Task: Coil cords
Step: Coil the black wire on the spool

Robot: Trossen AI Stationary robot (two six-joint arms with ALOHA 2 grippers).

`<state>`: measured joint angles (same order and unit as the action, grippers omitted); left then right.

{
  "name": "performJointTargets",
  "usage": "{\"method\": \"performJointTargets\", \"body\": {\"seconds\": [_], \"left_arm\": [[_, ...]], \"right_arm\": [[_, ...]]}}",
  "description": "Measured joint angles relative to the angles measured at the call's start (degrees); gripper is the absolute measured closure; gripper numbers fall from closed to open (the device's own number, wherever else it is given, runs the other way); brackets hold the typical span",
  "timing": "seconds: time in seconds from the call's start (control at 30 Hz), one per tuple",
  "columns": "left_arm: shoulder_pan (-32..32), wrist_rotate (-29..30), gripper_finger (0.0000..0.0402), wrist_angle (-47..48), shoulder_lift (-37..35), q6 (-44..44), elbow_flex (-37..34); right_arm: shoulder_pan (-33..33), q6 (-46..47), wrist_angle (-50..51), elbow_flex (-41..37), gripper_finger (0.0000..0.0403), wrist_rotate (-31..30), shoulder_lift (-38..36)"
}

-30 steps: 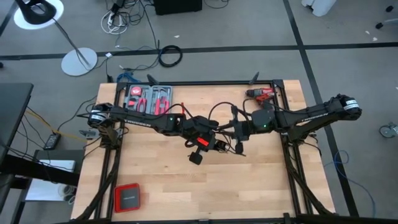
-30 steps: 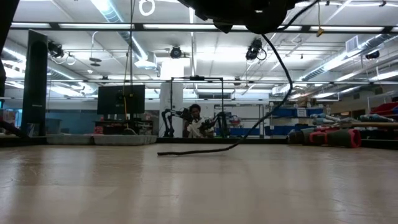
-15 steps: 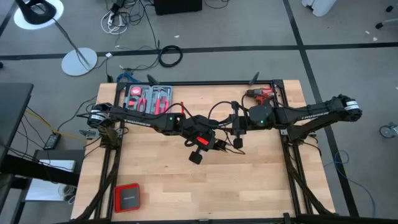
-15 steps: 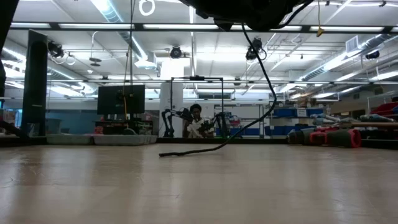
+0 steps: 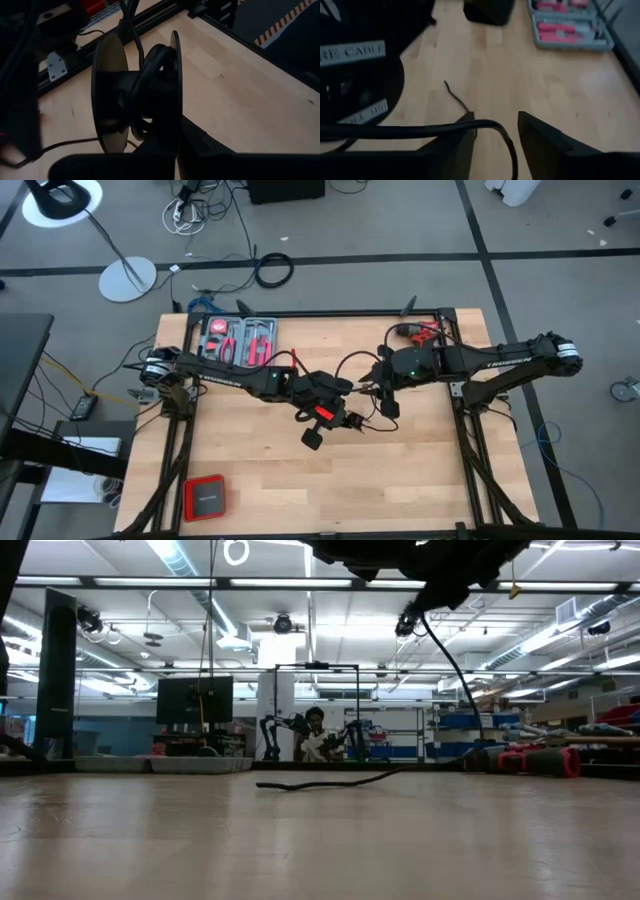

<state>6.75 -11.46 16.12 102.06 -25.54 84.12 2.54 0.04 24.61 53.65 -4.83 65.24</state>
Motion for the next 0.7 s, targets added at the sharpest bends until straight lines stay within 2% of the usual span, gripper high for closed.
{"method": "performJointTargets", "body": {"seconds": [0.33, 0.47, 0.57, 0.7], "left_arm": [[1.7, 4.7, 0.0401, -0.8, -0.2, -2.6, 0.0], [2.1, 7.4, 0.0401, -1.7, -0.4, -3.0, 0.0], [2.4, 8.0, 0.0401, -2.4, -0.5, -2.9, 0.0], [2.5, 8.3, 0.0401, -3.0, -0.5, -2.8, 0.0]], "right_arm": [[-0.9, 6.0, 7.2, -0.2, 0.0166, 1.3, -5.8], [-3.9, 6.6, 13.9, -1.3, 0.0153, -3.5, -7.0], [-6.8, 9.0, 21.1, -2.1, 0.015, -4.2, -5.5], [-9.1, 13.2, 25.6, -2.1, 0.0154, -5.5, -4.8]]}}
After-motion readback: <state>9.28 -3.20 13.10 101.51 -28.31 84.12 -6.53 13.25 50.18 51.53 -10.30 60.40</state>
